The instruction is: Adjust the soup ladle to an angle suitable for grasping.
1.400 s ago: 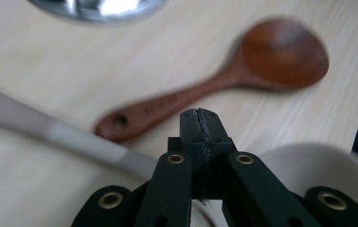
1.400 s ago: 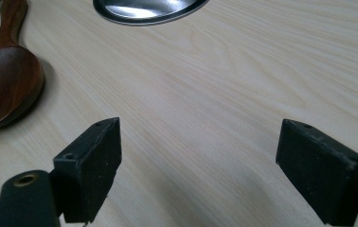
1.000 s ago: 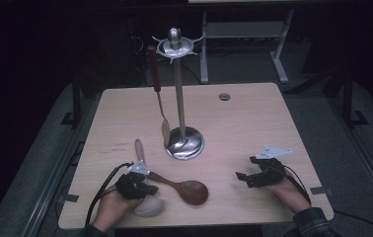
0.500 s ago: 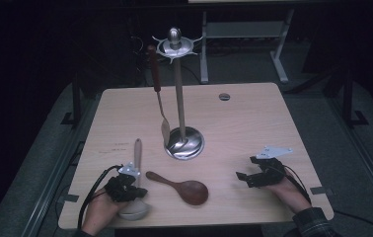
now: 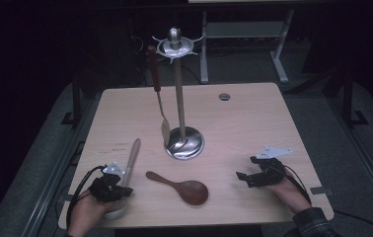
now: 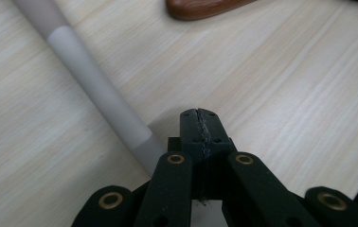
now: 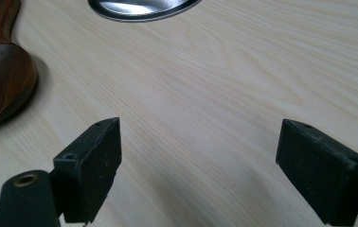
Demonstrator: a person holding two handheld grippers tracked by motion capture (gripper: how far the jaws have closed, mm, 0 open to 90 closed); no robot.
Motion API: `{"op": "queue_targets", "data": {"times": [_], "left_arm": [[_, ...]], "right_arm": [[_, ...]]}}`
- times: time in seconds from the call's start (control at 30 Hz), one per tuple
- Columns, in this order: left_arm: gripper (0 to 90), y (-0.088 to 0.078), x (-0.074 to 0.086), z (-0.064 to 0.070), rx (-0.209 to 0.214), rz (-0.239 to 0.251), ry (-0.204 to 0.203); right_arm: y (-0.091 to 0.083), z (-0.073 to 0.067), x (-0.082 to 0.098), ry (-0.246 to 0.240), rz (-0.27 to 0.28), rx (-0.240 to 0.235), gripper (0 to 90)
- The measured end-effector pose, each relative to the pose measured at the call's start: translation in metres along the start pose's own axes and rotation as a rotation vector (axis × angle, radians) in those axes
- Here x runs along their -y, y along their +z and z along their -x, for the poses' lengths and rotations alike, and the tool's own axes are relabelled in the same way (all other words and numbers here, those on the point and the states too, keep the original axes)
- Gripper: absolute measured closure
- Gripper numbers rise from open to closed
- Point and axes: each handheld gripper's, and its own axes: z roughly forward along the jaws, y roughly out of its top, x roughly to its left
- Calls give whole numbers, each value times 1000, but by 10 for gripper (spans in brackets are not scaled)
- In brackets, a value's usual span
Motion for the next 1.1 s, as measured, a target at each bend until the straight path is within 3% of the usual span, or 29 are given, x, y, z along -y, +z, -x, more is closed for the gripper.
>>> {"op": "queue_targets", "data": {"times": [0.43, 0.6, 0.7, 0.77, 0.87, 0.93, 1.1], "left_arm": [[898, -3, 6, 2, -2, -32, -7], [898, -11, 12, -8, -60, -52, -31], [899, -13, 13, -12, -73, -55, -41], [898, -17, 15, -17, -119, -63, -39], [898, -19, 16, -21, -135, -58, -50], [898, -22, 18, -24, -124, -39, -65], [898, -20, 17, -24, -108, -56, -58]], "right_arm": [[0, 0, 0, 1, 0, -1, 149], [0, 0, 0, 2, -3, 0, 149], [0, 0, 0, 1, -3, 0, 149], [0, 0, 0, 4, -2, 0, 149], [0, 0, 0, 4, -1, -1, 148], [1, 0, 0, 2, -3, 0, 149], [1, 0, 0, -1, -2, 0, 148]]}}
